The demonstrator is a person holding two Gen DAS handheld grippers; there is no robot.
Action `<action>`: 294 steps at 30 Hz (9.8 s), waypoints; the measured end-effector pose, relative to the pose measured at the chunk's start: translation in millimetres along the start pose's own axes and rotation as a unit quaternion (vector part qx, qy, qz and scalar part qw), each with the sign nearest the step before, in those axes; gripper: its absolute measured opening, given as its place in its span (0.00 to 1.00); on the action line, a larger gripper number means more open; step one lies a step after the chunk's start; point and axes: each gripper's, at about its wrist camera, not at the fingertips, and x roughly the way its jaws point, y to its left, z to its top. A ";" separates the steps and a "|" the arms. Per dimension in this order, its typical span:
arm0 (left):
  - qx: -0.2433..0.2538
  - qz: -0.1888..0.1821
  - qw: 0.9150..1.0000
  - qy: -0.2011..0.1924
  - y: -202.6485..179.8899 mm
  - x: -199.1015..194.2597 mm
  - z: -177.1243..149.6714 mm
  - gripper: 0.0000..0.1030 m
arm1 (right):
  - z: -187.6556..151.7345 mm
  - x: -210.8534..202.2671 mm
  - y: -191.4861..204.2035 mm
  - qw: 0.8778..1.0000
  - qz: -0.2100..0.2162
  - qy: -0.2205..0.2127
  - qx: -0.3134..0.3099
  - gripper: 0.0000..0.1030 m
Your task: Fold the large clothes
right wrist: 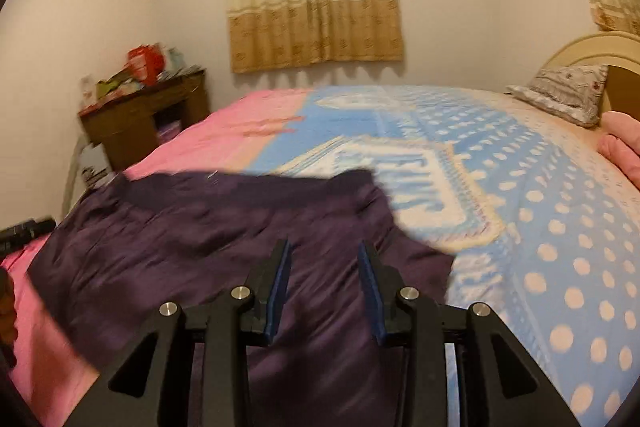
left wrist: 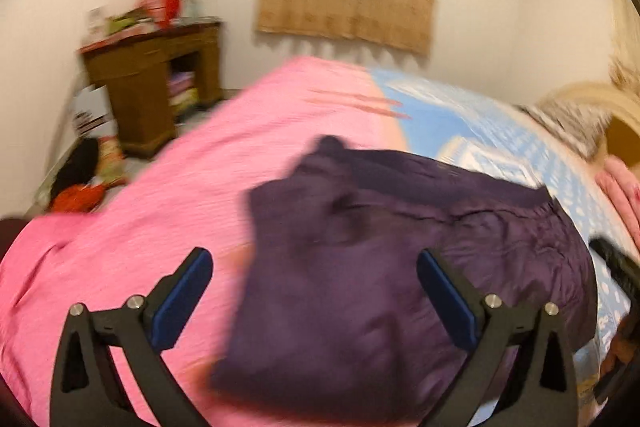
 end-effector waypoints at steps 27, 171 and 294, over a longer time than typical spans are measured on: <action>-0.271 -0.049 0.960 0.047 19.2 72.3 -42.3 0.98 | -17.1 103.6 115.4 0.985 0.127 0.108 0.040 0.23; 0.022 0.097 0.979 0.177 -88.3 203.7 92.8 0.49 | 64.3 207.1 28.3 0.982 0.076 0.165 0.059 0.20; 0.248 -0.217 0.943 -0.037 -224.1 -35.8 -82.0 0.14 | 45.3 71.0 2.8 0.913 0.333 0.182 0.151 0.96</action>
